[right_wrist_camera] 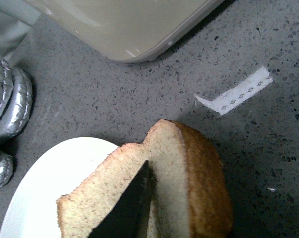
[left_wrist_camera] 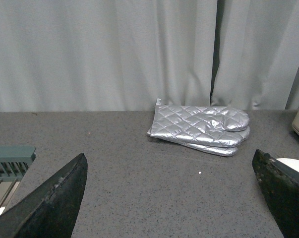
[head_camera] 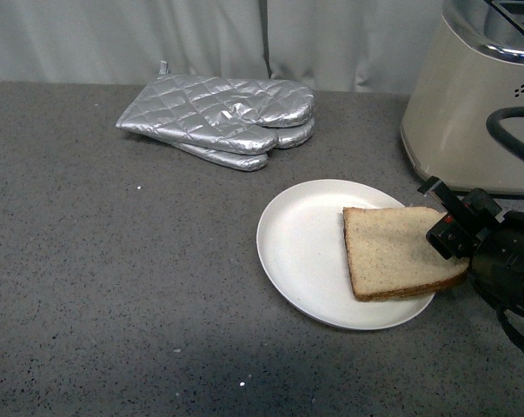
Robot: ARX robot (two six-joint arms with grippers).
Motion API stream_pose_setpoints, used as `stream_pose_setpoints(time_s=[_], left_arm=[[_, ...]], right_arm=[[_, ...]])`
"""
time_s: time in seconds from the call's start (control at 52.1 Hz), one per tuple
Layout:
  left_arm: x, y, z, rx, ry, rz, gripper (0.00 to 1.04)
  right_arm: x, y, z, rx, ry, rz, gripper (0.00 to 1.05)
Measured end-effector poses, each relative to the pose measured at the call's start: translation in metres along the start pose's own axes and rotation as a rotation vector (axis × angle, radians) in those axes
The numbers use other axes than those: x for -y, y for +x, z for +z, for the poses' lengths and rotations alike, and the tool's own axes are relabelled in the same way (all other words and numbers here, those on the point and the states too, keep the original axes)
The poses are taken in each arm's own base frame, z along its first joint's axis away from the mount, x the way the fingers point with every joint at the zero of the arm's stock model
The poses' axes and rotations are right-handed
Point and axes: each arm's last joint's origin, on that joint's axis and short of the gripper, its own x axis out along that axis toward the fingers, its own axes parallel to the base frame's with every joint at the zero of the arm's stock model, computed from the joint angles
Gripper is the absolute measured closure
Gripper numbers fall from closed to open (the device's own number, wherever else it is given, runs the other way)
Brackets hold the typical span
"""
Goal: Put bread into toaster
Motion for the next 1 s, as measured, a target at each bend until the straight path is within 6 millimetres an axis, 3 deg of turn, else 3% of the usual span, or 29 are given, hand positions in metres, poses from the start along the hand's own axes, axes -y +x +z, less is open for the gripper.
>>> stream_pose_setpoints(time_s=[0.154, 0.48, 0.653, 0.749, 0.845, 0.999], left_arm=[[0.0, 0.0, 0.0, 0.0, 0.0, 0.0, 0.07], [0.0, 0.0, 0.0, 0.0, 0.0, 0.0, 0.07], [0.0, 0.0, 0.0, 0.0, 0.0, 0.0, 0.07], [0.0, 0.0, 0.0, 0.0, 0.0, 0.0, 0.07], [0.0, 0.0, 0.0, 0.0, 0.0, 0.0, 0.07], [0.0, 0.0, 0.0, 0.0, 0.0, 0.0, 0.07]], right_arm=[[-0.014, -0.01, 0.012, 0.026, 0.015, 0.033, 1.02], [-0.058, -0.051, 0.049, 0.143, -0.007, 0.141, 1.03], [-0.1, -0.089, 0.106, 0.337, 0.038, 0.202, 1.03], [-0.117, -0.107, 0.152, 0.562, 0.044, 0.087, 1.03], [-0.12, -0.104, 0.176, 0.692, 0.036, -0.124, 1.03], [-0.121, -0.08, 0.18, 0.706, 0.014, -0.268, 1.03]])
